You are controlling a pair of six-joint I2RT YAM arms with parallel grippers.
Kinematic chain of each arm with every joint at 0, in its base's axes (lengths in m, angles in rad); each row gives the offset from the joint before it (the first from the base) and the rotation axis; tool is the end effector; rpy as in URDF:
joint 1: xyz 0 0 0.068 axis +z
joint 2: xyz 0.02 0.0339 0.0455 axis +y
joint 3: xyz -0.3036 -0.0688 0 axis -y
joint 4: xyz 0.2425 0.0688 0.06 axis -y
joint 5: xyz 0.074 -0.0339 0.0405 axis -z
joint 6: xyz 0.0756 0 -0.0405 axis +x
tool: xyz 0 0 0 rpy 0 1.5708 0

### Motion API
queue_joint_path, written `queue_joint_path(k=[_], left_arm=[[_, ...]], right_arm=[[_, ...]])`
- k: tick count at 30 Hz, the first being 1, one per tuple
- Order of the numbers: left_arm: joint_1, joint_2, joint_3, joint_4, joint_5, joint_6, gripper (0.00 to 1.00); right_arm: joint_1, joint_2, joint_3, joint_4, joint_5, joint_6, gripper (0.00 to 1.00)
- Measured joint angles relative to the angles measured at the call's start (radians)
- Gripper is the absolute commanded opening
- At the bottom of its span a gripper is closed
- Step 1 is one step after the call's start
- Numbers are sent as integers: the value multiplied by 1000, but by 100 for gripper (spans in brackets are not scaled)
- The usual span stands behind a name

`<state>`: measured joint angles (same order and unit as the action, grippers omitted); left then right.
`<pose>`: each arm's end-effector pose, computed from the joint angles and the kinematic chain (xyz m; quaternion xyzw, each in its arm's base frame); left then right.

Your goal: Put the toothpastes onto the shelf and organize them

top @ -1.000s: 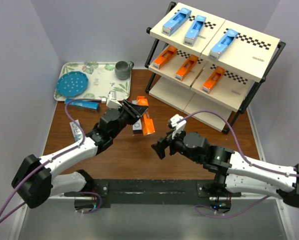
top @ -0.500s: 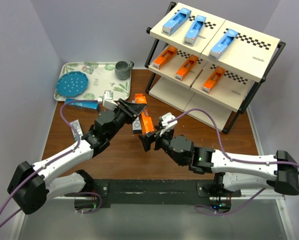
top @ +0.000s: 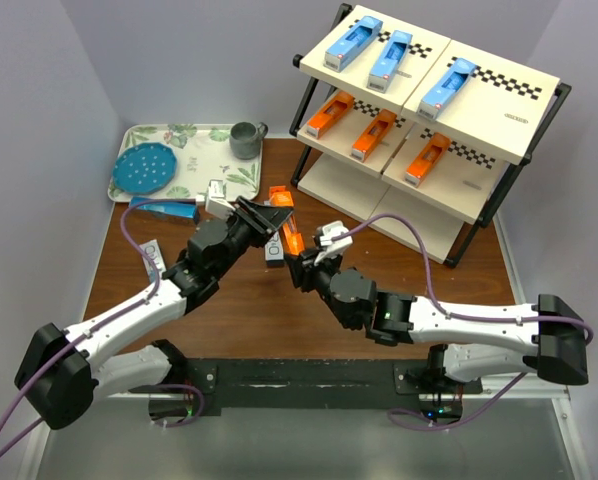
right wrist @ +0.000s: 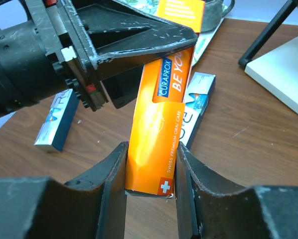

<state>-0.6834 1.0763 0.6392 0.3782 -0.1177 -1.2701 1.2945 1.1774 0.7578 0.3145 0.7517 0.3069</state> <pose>0.2148 -0.1635 0.3237 -0.2487 0.6837 -0.5435 0.4188 0.1255 0.2534 0.3364 -0.1115 0.7252 0.2568 0.6291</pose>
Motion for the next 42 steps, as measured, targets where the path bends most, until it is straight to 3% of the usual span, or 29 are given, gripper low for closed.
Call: queue_joint_path(k=[5, 9, 16, 20, 28, 36, 42], left_arm=[[1, -16, 0, -2, 11, 44, 79], [0, -74, 0, -16, -5, 127, 92], [1, -234, 8, -131, -165, 401, 95], [1, -324, 10, -188, -299, 588, 97], [1, -449, -37, -224, -528, 861, 100], [1, -469, -117, -242, -609, 970, 100], [1, -468, -129, -245, -630, 1029, 100]], right_arm=[[1, -29, 2, -69, 1, 9, 17], [1, -111, 2, -203, -11, 33, 16], [2, -309, 53, -601, 15, 161, 13], [1, -381, 164, -913, 94, 262, 13], [1, -343, 483, -1464, 295, 524, 14], [-60, -238, 547, -1629, 401, 727, 14], [-280, -208, 509, -1585, 401, 596, 15]])
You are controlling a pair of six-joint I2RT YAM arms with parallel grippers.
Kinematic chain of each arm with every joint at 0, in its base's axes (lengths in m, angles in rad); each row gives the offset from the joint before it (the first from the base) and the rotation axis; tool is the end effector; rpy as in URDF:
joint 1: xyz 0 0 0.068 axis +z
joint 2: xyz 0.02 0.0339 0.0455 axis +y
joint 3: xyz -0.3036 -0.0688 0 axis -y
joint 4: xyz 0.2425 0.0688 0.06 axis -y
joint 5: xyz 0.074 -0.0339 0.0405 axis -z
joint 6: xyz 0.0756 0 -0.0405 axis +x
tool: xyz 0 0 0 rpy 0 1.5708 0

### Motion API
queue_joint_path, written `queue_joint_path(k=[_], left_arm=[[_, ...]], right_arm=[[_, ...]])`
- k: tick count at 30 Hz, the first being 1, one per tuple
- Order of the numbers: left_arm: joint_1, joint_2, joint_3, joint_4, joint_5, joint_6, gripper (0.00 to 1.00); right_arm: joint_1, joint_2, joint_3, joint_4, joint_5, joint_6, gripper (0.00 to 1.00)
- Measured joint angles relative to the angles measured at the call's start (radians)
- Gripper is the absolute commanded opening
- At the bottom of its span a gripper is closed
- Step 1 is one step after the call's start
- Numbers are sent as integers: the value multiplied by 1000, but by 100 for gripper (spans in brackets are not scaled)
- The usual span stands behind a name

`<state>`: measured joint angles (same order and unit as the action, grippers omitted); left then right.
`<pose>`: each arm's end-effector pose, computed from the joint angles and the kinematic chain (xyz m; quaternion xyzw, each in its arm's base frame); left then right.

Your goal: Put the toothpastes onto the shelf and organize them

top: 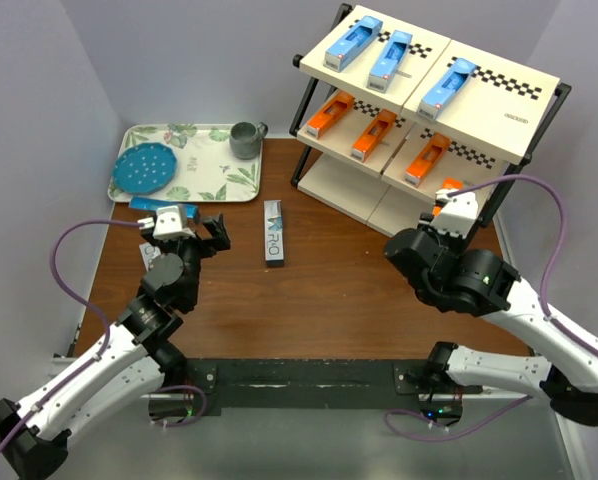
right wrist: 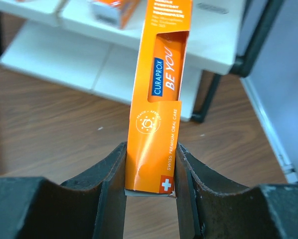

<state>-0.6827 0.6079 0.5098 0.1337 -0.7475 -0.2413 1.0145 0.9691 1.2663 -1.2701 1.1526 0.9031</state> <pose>0.1468 -0.0531 0.3275 -0.1148 0.6883 -0.0716 0.7127 0.1228 0.0666 0.4056 0.1156 0.8090 -0.0970 0.5681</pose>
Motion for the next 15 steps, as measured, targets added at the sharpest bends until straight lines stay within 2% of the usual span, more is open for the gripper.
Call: queue_joint_path(k=[4, 15], left_arm=[[0, -4, 0, 0, -5, 26, 100], [0, -11, -15, 9, -8, 52, 100]], right_arm=[[-171, -11, -35, 114, -34, -150, 15], [-388, 11, -155, 517, -135, -470, 20]])
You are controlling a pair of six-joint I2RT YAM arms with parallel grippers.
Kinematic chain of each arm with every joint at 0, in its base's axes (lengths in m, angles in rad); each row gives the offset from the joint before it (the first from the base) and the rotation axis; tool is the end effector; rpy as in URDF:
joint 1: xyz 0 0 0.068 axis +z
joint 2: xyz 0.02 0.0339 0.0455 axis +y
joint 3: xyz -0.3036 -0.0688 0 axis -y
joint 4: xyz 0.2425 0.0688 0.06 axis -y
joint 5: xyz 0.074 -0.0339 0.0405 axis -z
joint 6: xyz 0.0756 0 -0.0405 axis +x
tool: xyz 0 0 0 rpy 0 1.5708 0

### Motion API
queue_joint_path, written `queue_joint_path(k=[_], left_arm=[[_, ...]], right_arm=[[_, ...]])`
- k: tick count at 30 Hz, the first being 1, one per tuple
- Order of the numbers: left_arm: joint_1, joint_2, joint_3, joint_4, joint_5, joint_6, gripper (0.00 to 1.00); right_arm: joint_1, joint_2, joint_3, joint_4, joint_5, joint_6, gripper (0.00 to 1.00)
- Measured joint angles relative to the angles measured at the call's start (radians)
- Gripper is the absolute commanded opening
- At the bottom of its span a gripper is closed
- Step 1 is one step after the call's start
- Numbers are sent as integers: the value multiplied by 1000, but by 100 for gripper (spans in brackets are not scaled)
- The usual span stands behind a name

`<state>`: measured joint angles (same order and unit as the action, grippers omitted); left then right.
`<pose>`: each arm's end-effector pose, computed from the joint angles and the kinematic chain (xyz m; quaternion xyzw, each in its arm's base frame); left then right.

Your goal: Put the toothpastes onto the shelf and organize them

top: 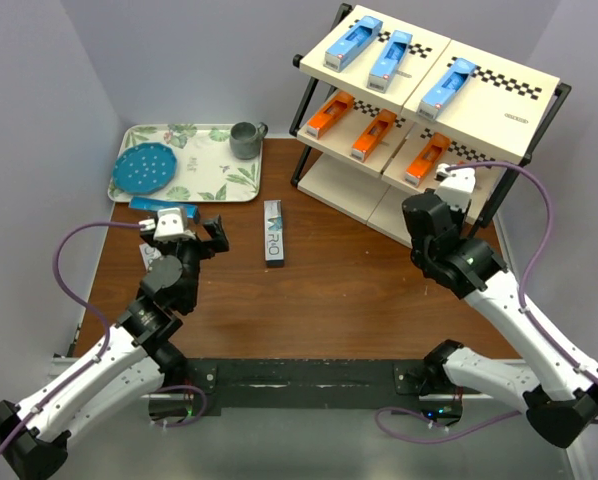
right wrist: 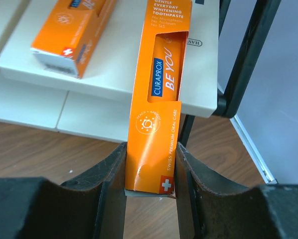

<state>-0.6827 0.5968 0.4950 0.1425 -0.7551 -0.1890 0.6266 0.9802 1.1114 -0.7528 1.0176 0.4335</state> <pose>0.1453 -0.0514 0.3244 -0.1005 0.6893 -0.0516 0.7156 0.1802 0.0511 0.3907 0.1467 0.7946 -0.1721 0.5634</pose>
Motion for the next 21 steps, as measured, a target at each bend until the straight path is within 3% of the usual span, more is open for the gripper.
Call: queue_joint_path(k=[12, 21], left_arm=[[0, 0, 0, 8, 20, 0, 99], [0, -2, 0, 10, 34, 2, 99]], right_arm=[[-174, 21, -147, 372, -92, -227, 26], [-246, 61, -184, 523, -93, -298, 31]])
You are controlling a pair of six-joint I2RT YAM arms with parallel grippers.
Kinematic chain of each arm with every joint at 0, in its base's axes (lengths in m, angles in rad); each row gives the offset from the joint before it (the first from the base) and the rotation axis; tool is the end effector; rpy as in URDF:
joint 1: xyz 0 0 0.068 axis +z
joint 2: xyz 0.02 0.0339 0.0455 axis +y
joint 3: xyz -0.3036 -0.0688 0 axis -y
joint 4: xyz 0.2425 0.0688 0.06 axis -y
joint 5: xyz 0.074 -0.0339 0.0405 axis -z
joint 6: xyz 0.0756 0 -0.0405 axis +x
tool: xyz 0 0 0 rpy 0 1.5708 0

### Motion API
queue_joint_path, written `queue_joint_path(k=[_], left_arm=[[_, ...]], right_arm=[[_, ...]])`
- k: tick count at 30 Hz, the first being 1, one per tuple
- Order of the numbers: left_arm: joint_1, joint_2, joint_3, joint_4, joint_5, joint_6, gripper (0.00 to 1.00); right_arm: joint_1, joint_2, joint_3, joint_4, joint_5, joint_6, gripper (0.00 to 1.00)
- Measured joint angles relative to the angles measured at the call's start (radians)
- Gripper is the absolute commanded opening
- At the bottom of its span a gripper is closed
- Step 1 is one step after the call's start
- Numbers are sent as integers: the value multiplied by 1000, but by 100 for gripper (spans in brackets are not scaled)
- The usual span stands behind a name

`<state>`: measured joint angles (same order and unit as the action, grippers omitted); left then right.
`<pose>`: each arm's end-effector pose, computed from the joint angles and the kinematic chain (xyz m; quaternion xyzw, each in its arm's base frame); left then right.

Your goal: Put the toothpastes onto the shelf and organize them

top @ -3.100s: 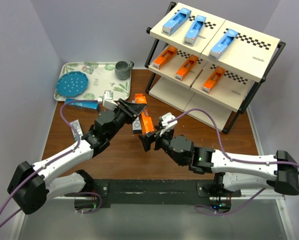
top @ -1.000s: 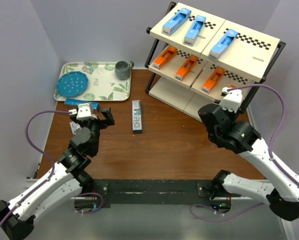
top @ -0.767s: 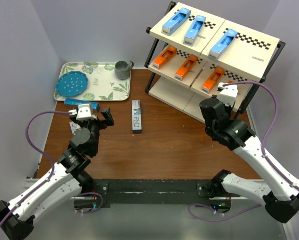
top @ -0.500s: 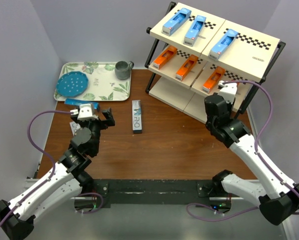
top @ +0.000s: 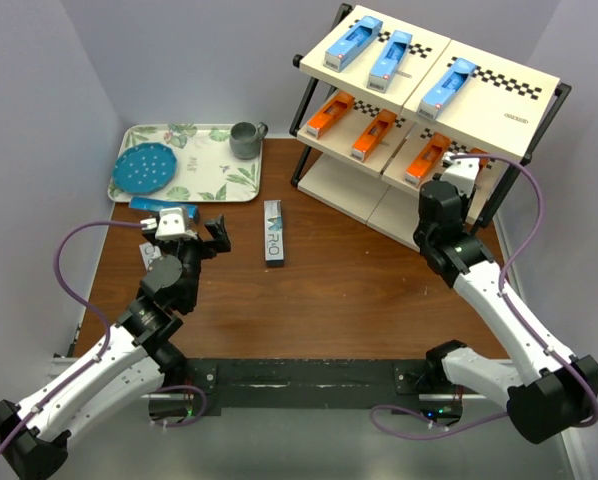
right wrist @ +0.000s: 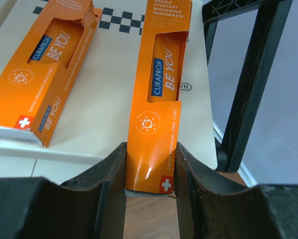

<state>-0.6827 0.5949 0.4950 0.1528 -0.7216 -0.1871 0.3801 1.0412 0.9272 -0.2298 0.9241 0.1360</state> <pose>0.1451 -0.0536 0.3261 -0.0904 0.6870 -0.0657 0.7180 0.2331 0.0282 0.3672 0.1656 0.7577 -0.2209 0.5913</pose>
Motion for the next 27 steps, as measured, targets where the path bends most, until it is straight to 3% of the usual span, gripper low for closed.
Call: queue_joint_path(k=[8, 27], left_arm=[[0, -2, 0, 1, 11, 0, 99], [0, 2, 0, 3, 21, 0, 98]], right_arm=[[-48, 22, -16, 58, 1, -15, 33], [-118, 26, -36, 97, -20, -52, 53]])
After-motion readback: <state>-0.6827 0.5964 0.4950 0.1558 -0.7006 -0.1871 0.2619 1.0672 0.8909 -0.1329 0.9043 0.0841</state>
